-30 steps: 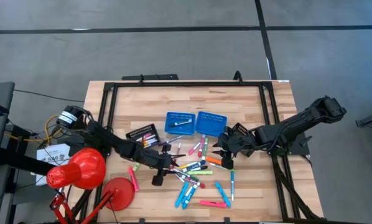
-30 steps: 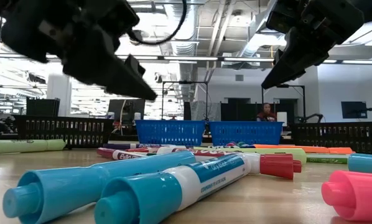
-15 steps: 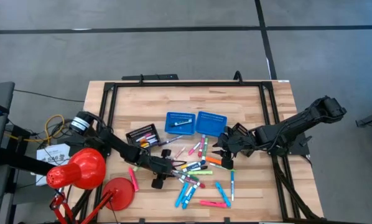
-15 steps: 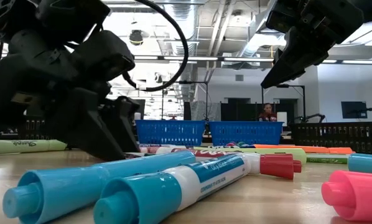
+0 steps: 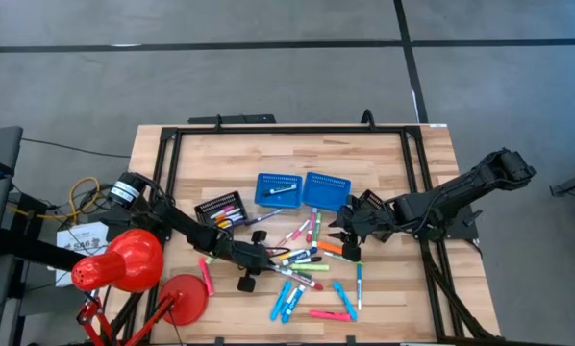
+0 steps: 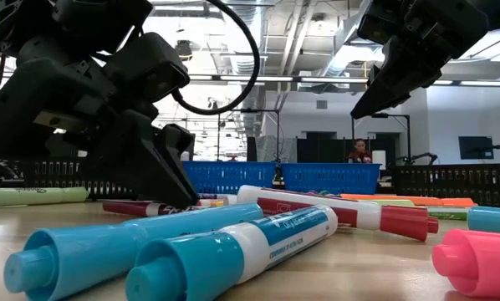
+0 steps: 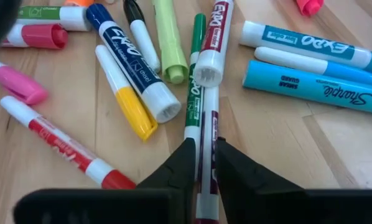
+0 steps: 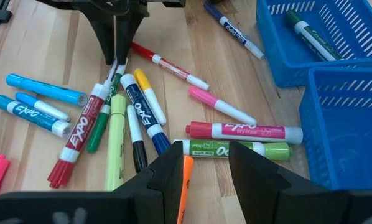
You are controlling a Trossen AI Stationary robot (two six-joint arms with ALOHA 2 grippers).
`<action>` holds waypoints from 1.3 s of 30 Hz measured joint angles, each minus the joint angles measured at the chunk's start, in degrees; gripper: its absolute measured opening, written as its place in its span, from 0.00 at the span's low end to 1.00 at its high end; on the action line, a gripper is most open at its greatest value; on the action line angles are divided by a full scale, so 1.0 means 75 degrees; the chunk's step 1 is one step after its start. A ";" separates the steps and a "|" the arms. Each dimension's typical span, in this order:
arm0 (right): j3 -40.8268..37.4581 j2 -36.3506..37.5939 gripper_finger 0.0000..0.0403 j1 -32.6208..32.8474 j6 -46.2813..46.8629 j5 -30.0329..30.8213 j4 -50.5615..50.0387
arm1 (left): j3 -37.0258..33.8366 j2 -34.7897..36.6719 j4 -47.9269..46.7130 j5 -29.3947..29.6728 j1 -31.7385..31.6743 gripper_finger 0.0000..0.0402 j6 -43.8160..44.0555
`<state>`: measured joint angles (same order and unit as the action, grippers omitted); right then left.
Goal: Pick & Place Markers
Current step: Put the purple alcohol marker into the right blue bin
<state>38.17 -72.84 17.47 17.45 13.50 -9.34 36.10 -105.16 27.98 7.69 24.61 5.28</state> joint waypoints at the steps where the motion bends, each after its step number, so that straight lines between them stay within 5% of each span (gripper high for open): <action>1: 0.0000 0.0000 0.29 -0.0002 0.0000 0.0000 -0.0003 | 0.0000 0.0000 -0.0004 0.0002 0.0014 0.13 0.0006; 11: 0.0000 0.0000 0.29 -0.0003 0.0000 0.0000 -0.0002 | -0.0020 -0.0015 -0.0001 -0.0310 0.0053 0.09 0.0208; 24: 0.0000 0.0000 0.29 -0.0001 -0.0001 0.0002 0.0000 | -0.0032 -0.0035 -0.0065 -0.0311 0.0245 0.24 0.0187; 31: 0.0000 0.0000 0.29 -0.0003 -0.0031 0.0003 0.0191 | -0.0032 -0.0026 -0.0063 0.0021 0.0254 0.07 -0.0085; 39: 0.0000 0.0000 0.29 0.0000 -0.1012 0.0000 0.1226 | -0.0087 0.0545 -0.0252 0.0979 0.0269 0.09 -0.0486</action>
<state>38.17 -72.84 17.47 9.86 13.49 -0.15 35.44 -101.08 26.08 15.03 26.63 1.63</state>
